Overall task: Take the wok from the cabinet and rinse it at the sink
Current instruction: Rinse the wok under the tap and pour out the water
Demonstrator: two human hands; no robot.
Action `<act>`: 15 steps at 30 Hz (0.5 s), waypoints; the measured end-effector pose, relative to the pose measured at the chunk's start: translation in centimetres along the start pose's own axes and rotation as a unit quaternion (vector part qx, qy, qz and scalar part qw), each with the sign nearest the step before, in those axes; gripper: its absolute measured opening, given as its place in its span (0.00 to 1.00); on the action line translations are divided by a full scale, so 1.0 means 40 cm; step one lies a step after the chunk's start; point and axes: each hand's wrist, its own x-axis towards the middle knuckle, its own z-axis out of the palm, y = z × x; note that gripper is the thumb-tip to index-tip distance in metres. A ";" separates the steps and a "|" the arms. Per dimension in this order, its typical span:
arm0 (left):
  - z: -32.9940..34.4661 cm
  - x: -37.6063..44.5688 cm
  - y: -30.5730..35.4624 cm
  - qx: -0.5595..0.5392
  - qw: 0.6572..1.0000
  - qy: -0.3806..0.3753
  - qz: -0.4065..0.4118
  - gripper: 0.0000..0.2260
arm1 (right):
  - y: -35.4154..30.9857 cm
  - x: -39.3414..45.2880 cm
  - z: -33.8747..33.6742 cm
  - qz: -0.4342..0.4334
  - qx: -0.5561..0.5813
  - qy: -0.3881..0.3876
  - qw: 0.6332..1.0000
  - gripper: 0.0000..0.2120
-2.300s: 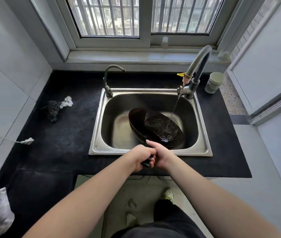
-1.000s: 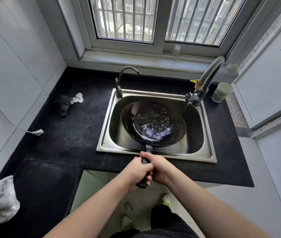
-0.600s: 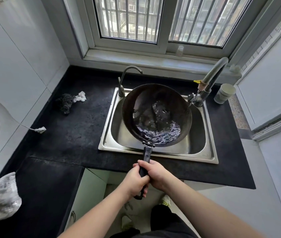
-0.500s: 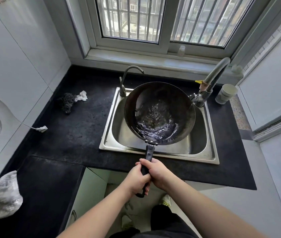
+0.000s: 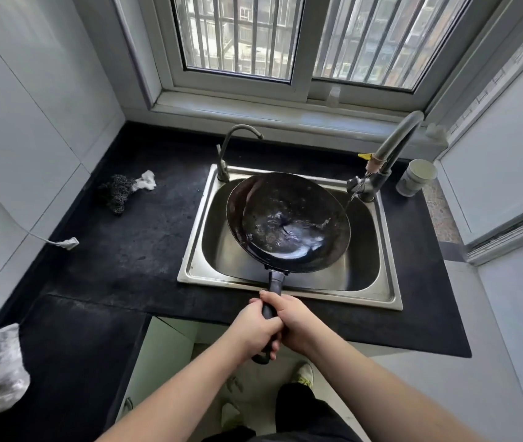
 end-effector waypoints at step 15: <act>-0.023 -0.030 -0.043 0.003 0.999 -0.005 0.042 0.04 | 0.057 0.050 0.018 -0.055 -0.051 0.050 0.996 0.07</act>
